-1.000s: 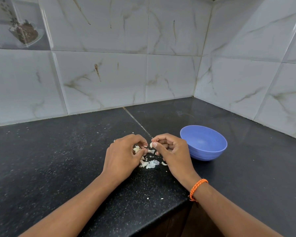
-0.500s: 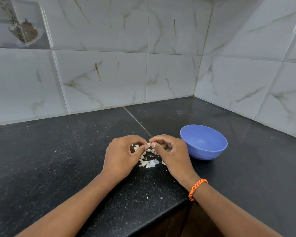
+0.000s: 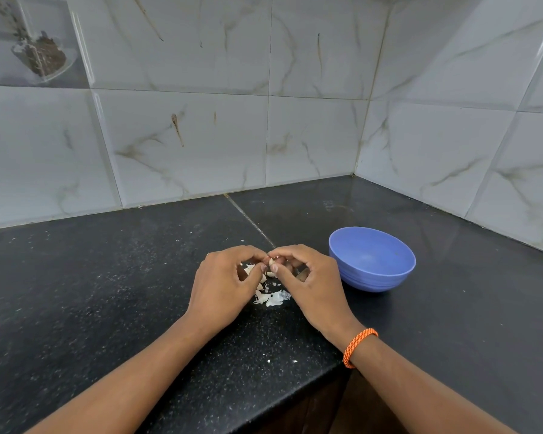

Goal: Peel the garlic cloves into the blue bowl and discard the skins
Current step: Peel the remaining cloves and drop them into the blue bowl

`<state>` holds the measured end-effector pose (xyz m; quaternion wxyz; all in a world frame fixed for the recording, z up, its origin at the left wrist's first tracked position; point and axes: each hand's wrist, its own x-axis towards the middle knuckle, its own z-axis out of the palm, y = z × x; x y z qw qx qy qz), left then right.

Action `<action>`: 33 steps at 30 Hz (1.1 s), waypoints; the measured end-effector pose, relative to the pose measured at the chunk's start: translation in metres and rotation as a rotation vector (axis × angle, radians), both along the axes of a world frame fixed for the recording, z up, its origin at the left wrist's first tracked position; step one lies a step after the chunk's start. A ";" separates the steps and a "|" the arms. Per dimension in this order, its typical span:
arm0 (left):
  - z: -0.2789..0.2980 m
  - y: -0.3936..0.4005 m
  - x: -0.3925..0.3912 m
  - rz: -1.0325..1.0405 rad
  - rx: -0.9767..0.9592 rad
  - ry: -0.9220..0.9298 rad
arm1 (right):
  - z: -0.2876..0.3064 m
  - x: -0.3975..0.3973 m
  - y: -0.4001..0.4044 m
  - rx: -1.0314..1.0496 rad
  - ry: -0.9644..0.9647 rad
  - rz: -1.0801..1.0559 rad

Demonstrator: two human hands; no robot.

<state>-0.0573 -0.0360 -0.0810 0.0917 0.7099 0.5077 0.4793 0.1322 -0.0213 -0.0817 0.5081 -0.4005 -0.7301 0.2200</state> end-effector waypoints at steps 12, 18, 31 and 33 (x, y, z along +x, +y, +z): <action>0.000 0.003 -0.005 0.057 -0.006 0.000 | 0.000 0.004 0.003 -0.056 -0.007 -0.043; 0.005 0.004 -0.006 0.049 0.021 -0.042 | -0.001 0.005 0.001 -0.044 -0.151 -0.042; 0.002 0.008 -0.010 0.069 0.037 -0.026 | -0.002 0.003 0.001 -0.021 -0.312 -0.091; 0.003 0.008 -0.010 0.076 0.021 -0.020 | -0.001 0.004 0.001 0.010 -0.343 -0.118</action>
